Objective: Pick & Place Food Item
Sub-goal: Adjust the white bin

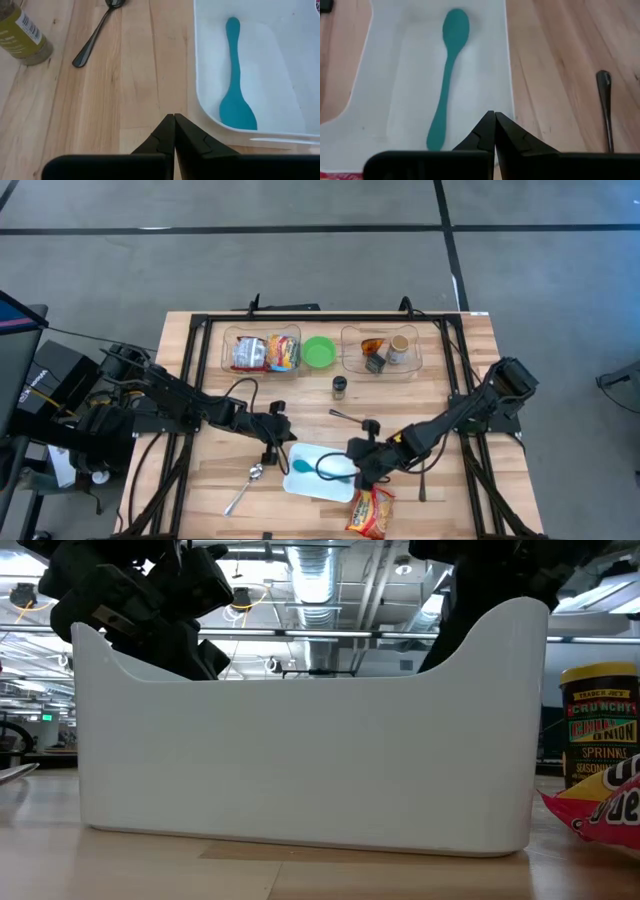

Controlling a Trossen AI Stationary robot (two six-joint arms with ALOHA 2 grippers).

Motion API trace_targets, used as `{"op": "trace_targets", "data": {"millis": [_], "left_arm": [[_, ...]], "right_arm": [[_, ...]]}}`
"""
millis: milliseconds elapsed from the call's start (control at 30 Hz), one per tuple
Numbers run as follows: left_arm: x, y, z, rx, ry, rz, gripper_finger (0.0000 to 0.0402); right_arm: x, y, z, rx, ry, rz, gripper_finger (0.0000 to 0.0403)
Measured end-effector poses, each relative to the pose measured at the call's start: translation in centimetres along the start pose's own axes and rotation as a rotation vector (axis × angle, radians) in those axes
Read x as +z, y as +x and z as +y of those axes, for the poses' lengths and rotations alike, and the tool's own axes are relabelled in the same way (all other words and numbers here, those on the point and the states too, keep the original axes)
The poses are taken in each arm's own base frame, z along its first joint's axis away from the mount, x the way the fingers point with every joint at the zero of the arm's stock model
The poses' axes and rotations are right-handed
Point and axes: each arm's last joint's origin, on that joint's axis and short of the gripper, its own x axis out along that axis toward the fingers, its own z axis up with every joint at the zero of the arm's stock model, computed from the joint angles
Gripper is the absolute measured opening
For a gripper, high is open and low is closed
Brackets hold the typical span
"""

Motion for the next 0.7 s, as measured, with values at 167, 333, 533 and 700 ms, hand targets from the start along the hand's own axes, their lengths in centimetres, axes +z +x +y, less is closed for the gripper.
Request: {"op": "trace_targets", "data": {"millis": [167, 333, 533, 700], "left_arm": [[0.0, 0.0, 0.0, -0.002, 0.0, 0.0, 0.0], [0.0, 0.0, -0.1, -0.028, 0.001, 0.003, 0.0], [0.0, 0.0, -0.2, -0.041, 0.001, 0.005, 0.0], [0.0, 0.0, -0.2, -0.041, 0.001, 0.005, 0.0]], "right_arm": [[0.1, -0.1, -0.2, -0.004, 0.003, 0.001, 0.0], [0.1, 0.0, -0.5, -0.023, 0.009, 0.016, 0.0], [0.4, 0.2, -1.0, -0.034, 0.021, 0.016, 0.0], [0.5, 0.4, -1.4, -0.05, 0.023, 0.022, 0.0]]}}
